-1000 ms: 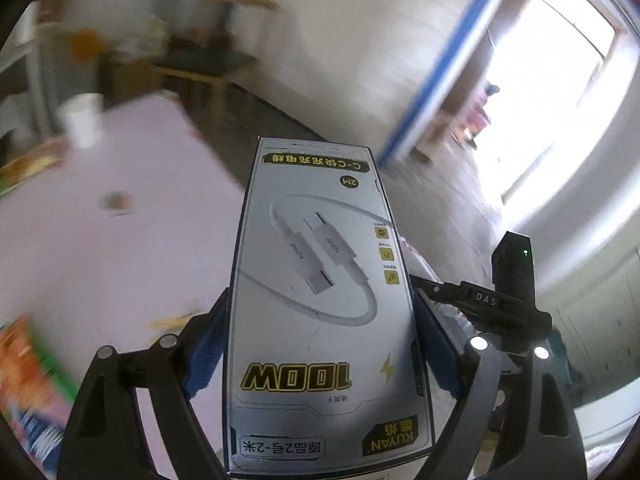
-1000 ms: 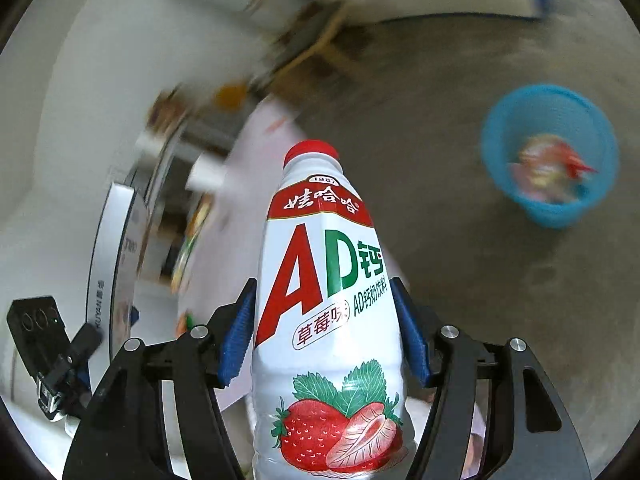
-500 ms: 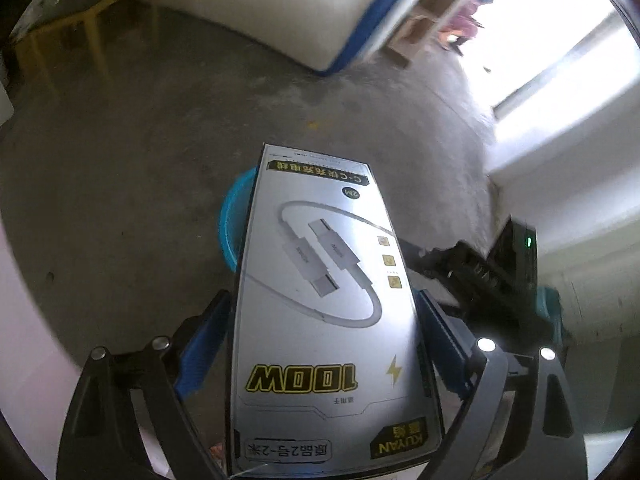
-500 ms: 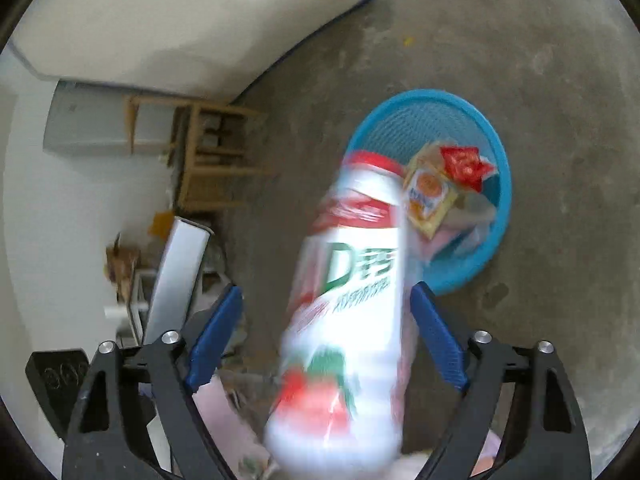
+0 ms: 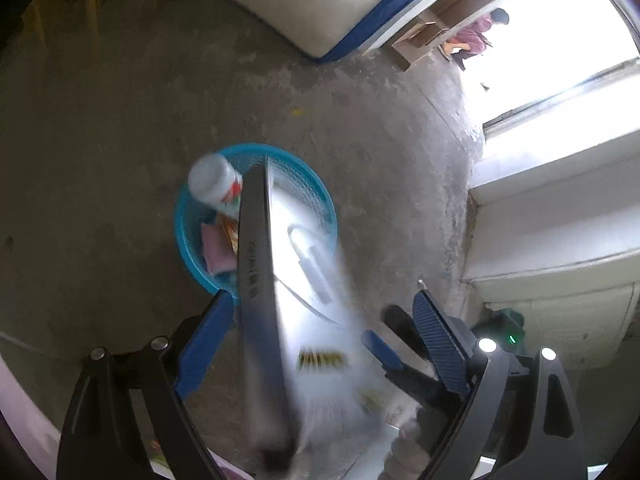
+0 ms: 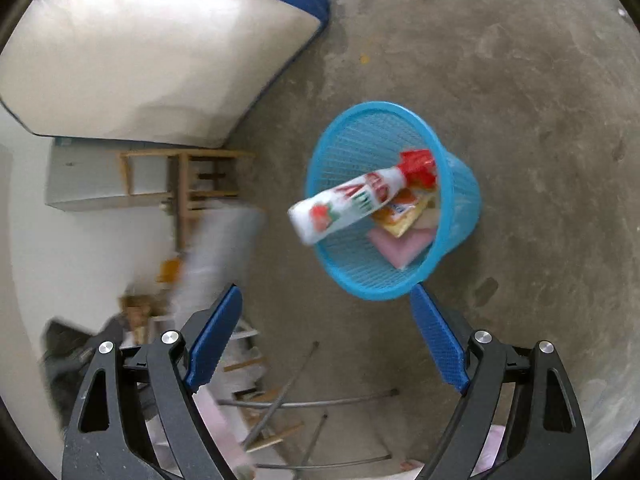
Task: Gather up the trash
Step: 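Open both tools over the wastebasket to drop the bottle and box, then move both open tools back over the table toward the chip bags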
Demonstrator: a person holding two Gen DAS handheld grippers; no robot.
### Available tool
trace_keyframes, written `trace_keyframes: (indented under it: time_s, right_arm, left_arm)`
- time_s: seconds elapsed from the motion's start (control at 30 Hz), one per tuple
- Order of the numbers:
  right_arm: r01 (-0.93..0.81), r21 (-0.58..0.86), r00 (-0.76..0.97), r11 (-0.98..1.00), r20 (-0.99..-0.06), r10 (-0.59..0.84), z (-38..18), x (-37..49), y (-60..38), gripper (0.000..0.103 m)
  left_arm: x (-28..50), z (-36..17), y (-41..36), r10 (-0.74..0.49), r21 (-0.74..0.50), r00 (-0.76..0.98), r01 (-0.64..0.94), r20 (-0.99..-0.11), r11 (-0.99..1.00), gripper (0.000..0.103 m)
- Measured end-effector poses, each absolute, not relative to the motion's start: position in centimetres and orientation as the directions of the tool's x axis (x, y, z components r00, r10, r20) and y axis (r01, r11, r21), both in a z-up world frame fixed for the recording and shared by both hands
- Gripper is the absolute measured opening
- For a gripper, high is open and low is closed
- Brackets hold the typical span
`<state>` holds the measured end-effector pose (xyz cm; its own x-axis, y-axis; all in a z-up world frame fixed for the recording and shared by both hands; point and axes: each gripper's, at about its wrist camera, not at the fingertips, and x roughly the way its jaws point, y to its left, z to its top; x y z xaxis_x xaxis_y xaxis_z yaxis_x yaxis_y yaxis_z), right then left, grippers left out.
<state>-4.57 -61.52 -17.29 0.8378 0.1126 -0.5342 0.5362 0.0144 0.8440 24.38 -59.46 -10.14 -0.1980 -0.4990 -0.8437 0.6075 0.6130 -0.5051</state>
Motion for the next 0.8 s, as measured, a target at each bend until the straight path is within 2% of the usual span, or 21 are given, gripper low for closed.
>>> trace_keyframes:
  time_s: [0.1, 0.27, 0.57, 0.8]
  right_arm:
    - [0.478, 0.876, 0.871, 0.065, -0.483, 0.095, -15.1, -4.8, -61.1, 0.083]
    - [0.464, 0.881, 0.88, 0.095, -0.47, 0.064, -14.3, -5.7, -61.5, 0.083]
    - [0.547, 0.816, 0.822, 0.186, -0.566, 0.066, -15.3, -9.0, -58.6, 0.083]
    - [0.577, 0.683, 0.768, 0.448, -0.641, -0.013, -9.7, -10.5, -54.2, 0.083]
  left_arm:
    - [24.2, -9.9, -59.7, -0.51, -0.512, -0.192, 0.599, -0.838, 0.616, 0.089]
    - [23.8, -8.2, -58.7, -0.566, -0.557, -0.201, 0.599, -0.8, 0.575, 0.089]
    - [21.4, -1.8, -50.2, -0.667, -0.521, -0.072, 0.688, -0.742, 0.505, 0.089]
    - [18.1, 2.5, -39.7, -0.724, -0.418, 0.147, 0.732, -0.674, 0.538, 0.089]
